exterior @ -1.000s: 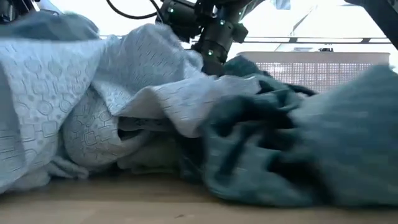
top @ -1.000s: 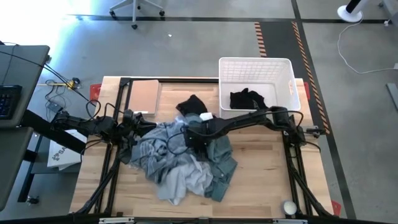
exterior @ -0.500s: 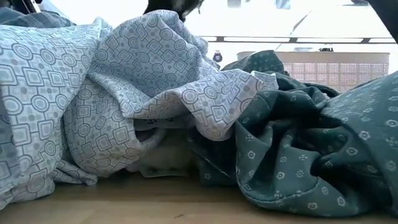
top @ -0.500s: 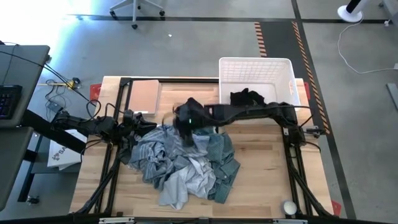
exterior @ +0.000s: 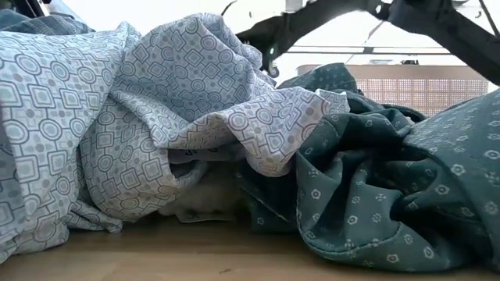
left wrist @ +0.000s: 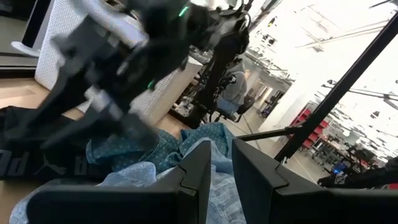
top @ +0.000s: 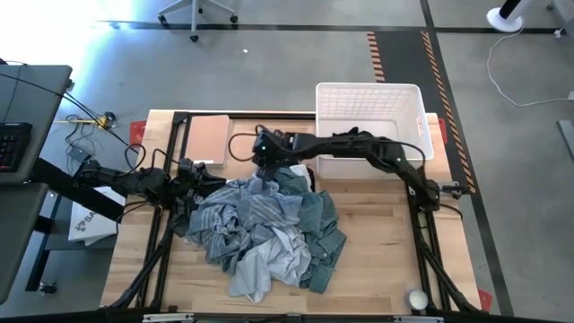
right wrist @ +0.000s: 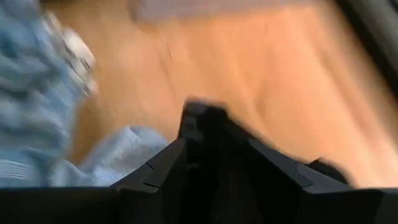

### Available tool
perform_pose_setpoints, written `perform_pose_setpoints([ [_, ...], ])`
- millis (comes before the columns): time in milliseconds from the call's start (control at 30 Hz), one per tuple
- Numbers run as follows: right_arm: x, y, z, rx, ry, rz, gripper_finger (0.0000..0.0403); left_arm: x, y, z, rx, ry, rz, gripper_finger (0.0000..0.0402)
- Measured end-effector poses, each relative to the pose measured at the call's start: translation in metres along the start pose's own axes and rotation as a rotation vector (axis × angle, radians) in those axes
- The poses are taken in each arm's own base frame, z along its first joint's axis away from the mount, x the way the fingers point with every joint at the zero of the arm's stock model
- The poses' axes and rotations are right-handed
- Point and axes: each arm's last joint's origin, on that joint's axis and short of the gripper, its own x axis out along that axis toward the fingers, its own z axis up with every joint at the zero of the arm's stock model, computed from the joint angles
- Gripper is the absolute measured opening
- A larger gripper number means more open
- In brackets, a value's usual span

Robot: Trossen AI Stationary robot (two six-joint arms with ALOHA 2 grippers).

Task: Sort clothes
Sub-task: Put the black boxer into the white laundry bin

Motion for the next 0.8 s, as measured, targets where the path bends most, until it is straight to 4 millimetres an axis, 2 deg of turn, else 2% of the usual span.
perform_pose_setpoints([
  [200, 0.035, 0.002, -0.023, -0.009, 0.098, -0.016, 0.0157, 0.000, 0.000, 0.000, 0.002, 0.002, 0.001, 0.0062],
  [300, 0.042, 0.003, -0.029, -0.023, 0.121, -0.022, 0.0139, 0.000, 0.000, 0.000, 0.002, 0.002, 0.001, 0.0062],
  [400, 0.043, 0.004, -0.029, -0.053, 0.118, 0.034, 0.0085, 0.000, 0.000, 0.000, 0.003, 0.003, 0.002, 0.0062],
  [467, 0.038, 0.006, -0.026, -0.061, 0.107, 0.076, 0.0032, 0.000, 0.000, 0.000, 0.003, 0.004, 0.002, 0.0062],
  [500, 0.034, 0.007, -0.023, -0.071, 0.097, 0.083, 0.0018, 0.000, 0.000, 0.000, 0.003, 0.004, 0.002, 0.0062],
  [600, 0.005, 0.010, -0.003, -0.117, 0.003, 0.070, 0.0017, 0.000, 0.000, 0.000, 0.003, 0.004, 0.002, 0.0062],
  [733, -0.066, 0.011, 0.035, -0.237, -0.193, -0.068, 0.0007, 0.000, 0.000, -0.001, 0.001, 0.012, -0.011, 0.0062],
  [800, -0.102, 0.013, 0.047, -0.291, -0.259, -0.167, 0.0008, 0.000, -0.001, -0.001, 0.000, 0.019, -0.023, 0.0062],
])
